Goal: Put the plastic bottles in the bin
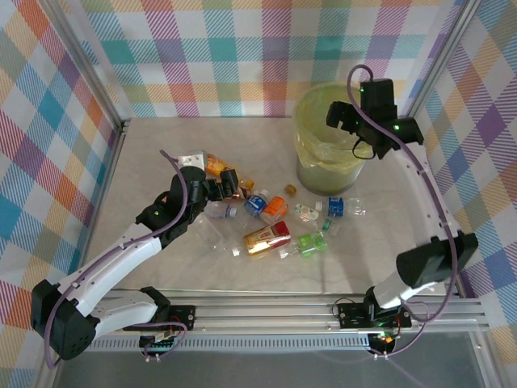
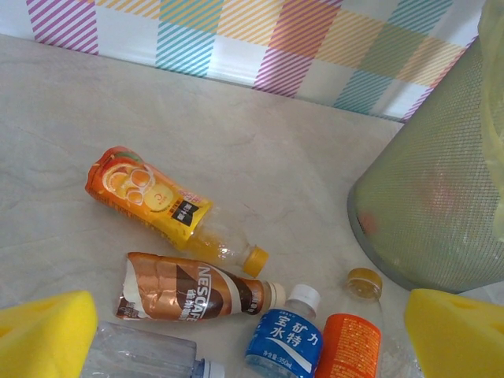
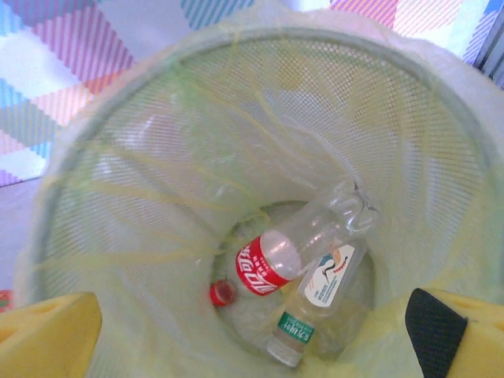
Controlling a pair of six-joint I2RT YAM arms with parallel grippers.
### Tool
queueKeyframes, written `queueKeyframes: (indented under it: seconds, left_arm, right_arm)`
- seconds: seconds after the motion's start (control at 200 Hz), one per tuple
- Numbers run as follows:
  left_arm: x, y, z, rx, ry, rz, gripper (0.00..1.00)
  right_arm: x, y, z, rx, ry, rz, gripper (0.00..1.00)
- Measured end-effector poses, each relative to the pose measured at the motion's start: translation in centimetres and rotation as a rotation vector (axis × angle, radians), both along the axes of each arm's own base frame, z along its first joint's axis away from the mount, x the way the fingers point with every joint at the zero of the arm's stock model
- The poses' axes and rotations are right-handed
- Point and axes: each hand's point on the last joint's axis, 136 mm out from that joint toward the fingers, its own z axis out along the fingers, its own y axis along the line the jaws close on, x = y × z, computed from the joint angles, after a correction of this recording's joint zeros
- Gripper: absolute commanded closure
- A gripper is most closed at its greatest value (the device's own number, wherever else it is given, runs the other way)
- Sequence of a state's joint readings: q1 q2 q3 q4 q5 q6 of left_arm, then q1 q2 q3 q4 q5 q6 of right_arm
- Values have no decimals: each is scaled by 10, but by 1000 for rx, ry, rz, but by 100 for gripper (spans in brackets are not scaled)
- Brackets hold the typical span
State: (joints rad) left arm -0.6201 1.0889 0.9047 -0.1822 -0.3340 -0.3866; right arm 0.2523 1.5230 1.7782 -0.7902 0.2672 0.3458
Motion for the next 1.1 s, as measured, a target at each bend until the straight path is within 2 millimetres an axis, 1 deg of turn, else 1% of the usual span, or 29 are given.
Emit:
queueKeyframes:
  seconds: [0.085, 0.15, 0.25, 0.33, 0.4, 0.465, 0.57, 0.59, 0.75, 0.93, 1.1]
  left_arm:
    - [0, 0, 0, -6, 1, 2, 0]
    - [0, 0, 0, -10, 1, 4, 0]
    - [-1, 1, 2, -16, -2, 6, 0]
    - [-2, 1, 1, -16, -2, 6, 0]
    - [-2, 1, 1, -16, -1, 5, 0]
    - [-2, 1, 1, -16, -1, 5, 0]
    - [-3, 1, -2, -13, 4, 3, 0]
    - [-2, 1, -3, -12, 6, 3, 0]
    - [1, -1, -11, 1, 25, 1, 0]
    - [3, -6, -22, 12, 50, -8, 0]
    - [4, -7, -23, 11, 51, -12, 0]
  right_arm:
    - [-22, 0, 12, 7, -23, 19, 0]
    - [-40, 0, 14, 9, -28, 30, 0]
    - [-69, -1, 6, 12, -12, 45, 0]
    - [-91, 0, -9, 24, 14, 53, 0]
    - [-110, 4, -26, 40, 51, 58, 0]
    - [-128, 9, -46, 60, 97, 61, 0]
    - [-154, 14, -85, 92, 191, 46, 0]
    - [-160, 15, -95, 99, 216, 39, 0]
    - [-194, 19, -154, 143, 376, -29, 0]
    - [-223, 31, -205, 190, 515, -109, 0]
    - [-236, 46, -237, 265, 605, -193, 0]
